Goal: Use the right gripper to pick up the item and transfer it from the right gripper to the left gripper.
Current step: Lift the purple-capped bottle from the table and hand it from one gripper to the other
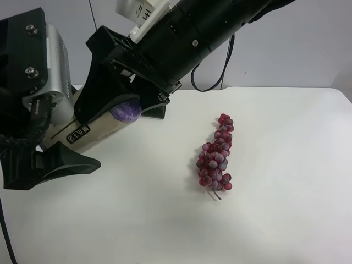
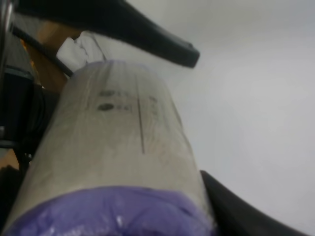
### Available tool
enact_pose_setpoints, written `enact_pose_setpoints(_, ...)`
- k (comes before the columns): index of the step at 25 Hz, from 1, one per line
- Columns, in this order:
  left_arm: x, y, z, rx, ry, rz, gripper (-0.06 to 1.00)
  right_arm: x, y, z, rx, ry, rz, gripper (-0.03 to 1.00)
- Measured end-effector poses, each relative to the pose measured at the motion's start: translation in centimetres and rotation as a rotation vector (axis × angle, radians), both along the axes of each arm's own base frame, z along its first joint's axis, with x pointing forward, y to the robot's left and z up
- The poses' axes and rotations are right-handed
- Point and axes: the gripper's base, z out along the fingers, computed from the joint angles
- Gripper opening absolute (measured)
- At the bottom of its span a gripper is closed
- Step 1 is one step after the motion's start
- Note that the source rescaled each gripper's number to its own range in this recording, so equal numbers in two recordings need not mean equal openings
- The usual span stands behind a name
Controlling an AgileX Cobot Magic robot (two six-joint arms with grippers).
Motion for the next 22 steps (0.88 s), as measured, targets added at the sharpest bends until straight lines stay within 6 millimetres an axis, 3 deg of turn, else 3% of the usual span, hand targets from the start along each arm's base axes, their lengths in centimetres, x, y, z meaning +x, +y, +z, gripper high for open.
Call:
enact_pose_setpoints(2, 0.0, 0.0, 0.0, 0.0, 0.0, 0.0, 0.4, 0.0, 0.0, 0.01, 0.001, 0.001, 0.0, 0.0)
enact_pose_setpoints(4, -0.01, 0.01, -0.01, 0.001, 0.002, 0.0, 0.02, 0.0, 0.0, 0.01, 0.001, 0.001, 0.0, 0.0)
enact_pose_setpoints(15, -0.07, 0.04, 0.0, 0.009, 0.007, -0.004, 0.0, -0.09, 0.03, -0.01, -0.002, 0.003, 0.005, 0.0)
enact_pose_setpoints(16, -0.08, 0.05, -0.01, 0.01, 0.009, -0.004, 0.0, -0.13, 0.01, -0.02, -0.004, 0.001, 0.012, 0.13)
enact_pose_setpoints(18, -0.19, 0.15, -0.22, 0.031, 0.027, -0.008, 0.0, -0.21, -0.12, -0.06, -0.018, -0.009, 0.025, 0.64)
enact_pose_setpoints(20, -0.22, 0.17, -0.29, 0.038, 0.033, -0.009, 0.0, -0.22, -0.2, -0.15, -0.029, -0.018, 0.033, 0.86)
enact_pose_setpoints(22, -0.23, 0.18, -0.3, 0.039, 0.035, -0.01, 0.0, -0.2, -0.26, -0.24, -0.039, -0.028, 0.039, 0.94)
